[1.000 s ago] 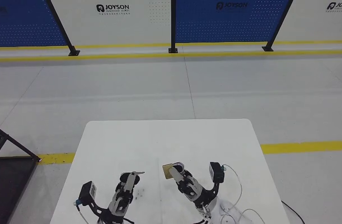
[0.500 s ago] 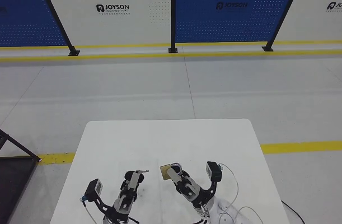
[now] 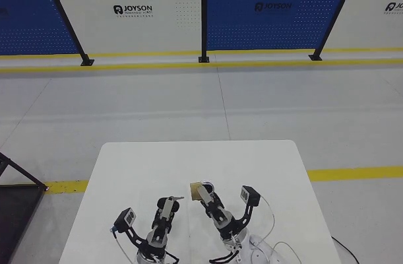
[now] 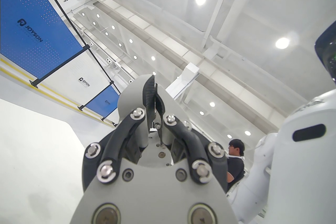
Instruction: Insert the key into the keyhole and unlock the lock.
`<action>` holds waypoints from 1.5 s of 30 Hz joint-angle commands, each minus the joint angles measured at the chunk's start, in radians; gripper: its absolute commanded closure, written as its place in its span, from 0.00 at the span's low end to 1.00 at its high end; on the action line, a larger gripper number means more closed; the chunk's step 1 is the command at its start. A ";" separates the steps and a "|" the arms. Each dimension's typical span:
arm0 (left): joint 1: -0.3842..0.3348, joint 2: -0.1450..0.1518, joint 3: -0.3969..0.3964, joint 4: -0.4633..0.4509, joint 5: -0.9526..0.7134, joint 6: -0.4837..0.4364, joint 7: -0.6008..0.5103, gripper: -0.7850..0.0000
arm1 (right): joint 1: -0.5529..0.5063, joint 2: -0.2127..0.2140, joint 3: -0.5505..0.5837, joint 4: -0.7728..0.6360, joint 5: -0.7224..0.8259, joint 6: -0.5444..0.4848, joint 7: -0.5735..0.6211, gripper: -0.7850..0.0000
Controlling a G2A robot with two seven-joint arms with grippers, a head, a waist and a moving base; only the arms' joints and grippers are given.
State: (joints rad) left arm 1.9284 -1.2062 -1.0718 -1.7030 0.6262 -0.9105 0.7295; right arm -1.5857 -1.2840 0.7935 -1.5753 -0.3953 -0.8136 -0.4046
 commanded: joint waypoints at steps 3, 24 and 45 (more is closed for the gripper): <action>-0.019 -0.012 0.019 0.013 0.004 0.018 0.026 1.00 | 0.001 -0.007 -0.001 0.007 -0.011 0.000 -0.012 1.00; -0.025 -0.039 0.035 0.016 0.023 0.076 0.041 1.00 | -0.010 -0.029 0.009 0.010 -0.092 0.030 -0.018 1.00; -0.028 -0.058 0.050 0.027 0.043 0.098 0.037 0.05 | -0.022 -0.049 0.015 0.018 -0.149 0.042 -0.054 1.00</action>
State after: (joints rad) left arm 1.8988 -1.2644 -1.0200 -1.6752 0.6684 -0.8120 0.7663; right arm -1.6062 -1.3328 0.8056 -1.5573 -0.5433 -0.7682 -0.4584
